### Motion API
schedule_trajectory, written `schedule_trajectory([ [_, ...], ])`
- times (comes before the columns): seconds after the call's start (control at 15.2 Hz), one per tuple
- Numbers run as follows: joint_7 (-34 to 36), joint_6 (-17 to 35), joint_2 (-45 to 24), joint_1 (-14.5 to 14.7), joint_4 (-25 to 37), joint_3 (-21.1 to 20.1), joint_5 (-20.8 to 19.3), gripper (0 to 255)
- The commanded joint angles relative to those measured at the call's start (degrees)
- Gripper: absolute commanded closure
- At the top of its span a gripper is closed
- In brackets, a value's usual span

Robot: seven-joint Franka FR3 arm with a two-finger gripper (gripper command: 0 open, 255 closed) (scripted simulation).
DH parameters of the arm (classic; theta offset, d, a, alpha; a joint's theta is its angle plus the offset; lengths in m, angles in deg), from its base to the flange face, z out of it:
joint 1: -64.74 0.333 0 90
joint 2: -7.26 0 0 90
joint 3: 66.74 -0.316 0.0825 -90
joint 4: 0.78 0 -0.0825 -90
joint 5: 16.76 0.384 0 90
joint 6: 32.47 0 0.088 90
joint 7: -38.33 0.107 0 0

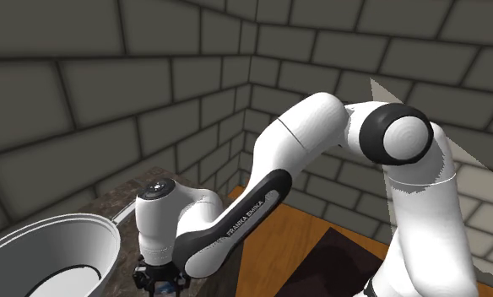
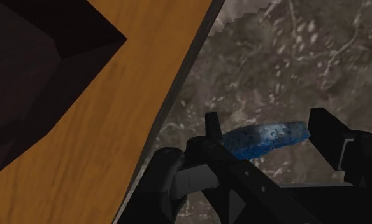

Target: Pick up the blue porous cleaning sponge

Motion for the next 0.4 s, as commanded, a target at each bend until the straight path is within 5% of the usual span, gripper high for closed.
schedule_trajectory([
  [0.0,-0.50,-1.12,1.07,-0.46,0.12,-0.55,0.75,255],
  [0.33,-1.18,-2.87,2.73,-1.07,0.37,-1.37,1.92,255],
])
